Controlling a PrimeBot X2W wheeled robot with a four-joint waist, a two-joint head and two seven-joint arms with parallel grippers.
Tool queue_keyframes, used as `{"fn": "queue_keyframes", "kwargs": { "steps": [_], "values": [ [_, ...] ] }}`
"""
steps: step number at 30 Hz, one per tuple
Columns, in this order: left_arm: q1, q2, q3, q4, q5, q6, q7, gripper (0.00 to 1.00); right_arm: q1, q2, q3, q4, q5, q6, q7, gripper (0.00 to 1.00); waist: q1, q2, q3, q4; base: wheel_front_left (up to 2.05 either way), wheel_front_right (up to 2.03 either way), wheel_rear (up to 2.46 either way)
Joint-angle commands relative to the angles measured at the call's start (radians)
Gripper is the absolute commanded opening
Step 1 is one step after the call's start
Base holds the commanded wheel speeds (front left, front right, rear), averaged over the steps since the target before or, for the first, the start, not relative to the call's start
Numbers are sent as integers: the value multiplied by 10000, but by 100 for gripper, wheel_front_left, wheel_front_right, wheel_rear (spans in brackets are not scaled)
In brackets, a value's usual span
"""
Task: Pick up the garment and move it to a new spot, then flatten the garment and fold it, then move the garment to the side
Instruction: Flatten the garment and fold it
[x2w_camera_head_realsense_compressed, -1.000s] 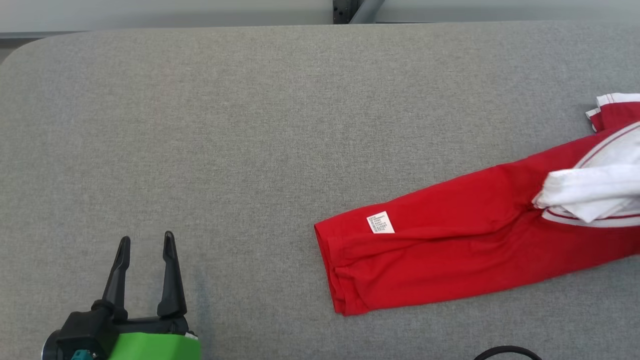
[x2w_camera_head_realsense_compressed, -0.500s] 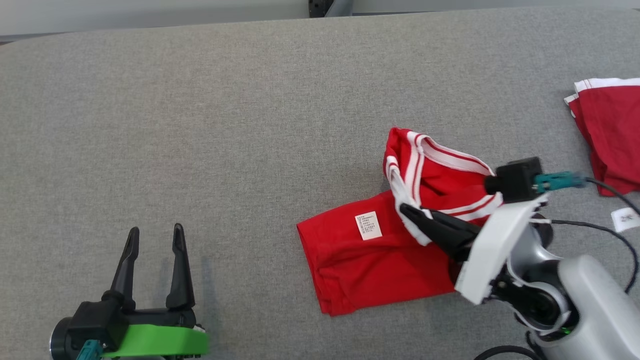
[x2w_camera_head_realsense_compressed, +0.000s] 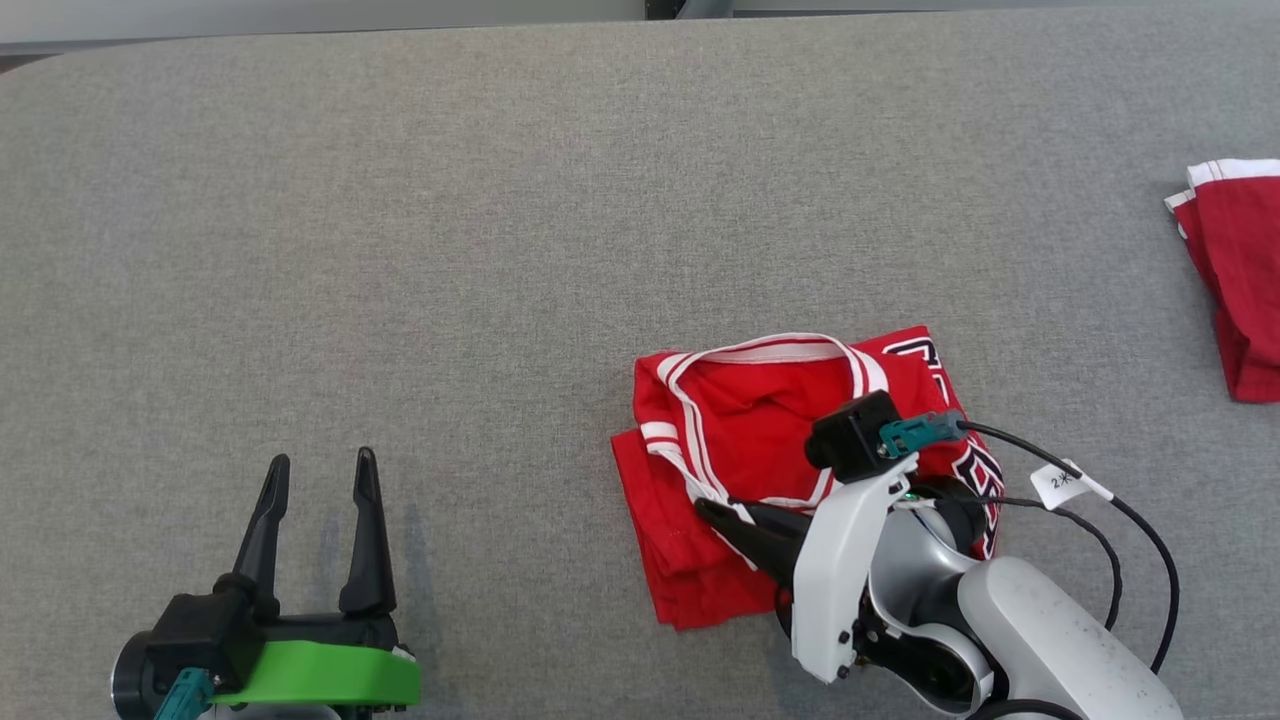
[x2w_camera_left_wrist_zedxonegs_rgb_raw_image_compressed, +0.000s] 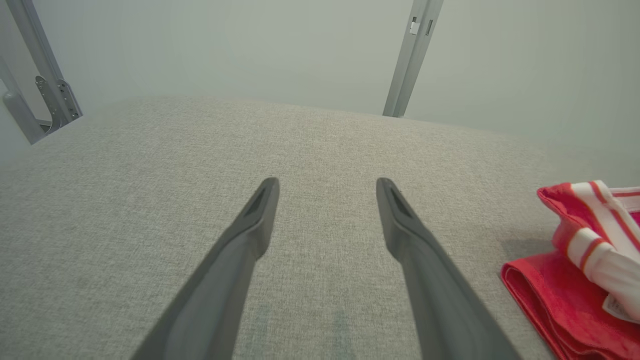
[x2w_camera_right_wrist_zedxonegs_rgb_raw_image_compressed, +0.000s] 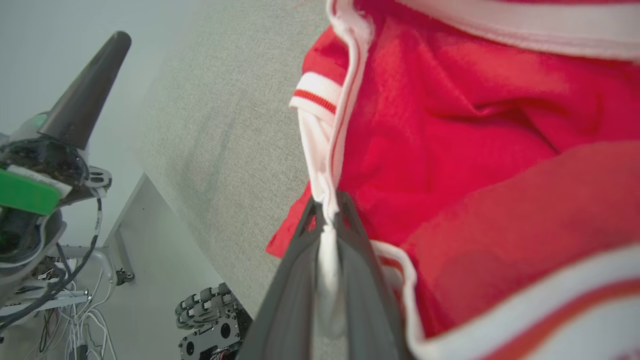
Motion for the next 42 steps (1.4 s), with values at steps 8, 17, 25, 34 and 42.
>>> {"fn": "queue_keyframes", "kwargs": {
  "steps": [8,17,25,34,42],
  "values": [
    [-104,15,70,126,-5,40,-23,100,-158,-138,241,-151,-121,1,24,0,0,0,0,-55,0,0,0],
    [23,15,293,230,107,-47,-25,100,280,-477,518,-1783,949,1,-114,100,0,0,-213,-150,0,0,0],
    [269,13,511,159,111,-31,-25,100,1663,-1024,-2892,-3858,1471,1,-1047,100,0,0,-520,-253,0,0,0],
    [357,15,314,151,-102,43,-25,100,3336,-230,-4418,-3332,676,1,-1528,84,0,0,-634,-199,0,0,0],
    [466,15,197,175,-270,152,-23,100,3330,184,-3827,-2557,-437,1,-2963,100,0,0,-557,-277,0,0,0]
  ]
}}
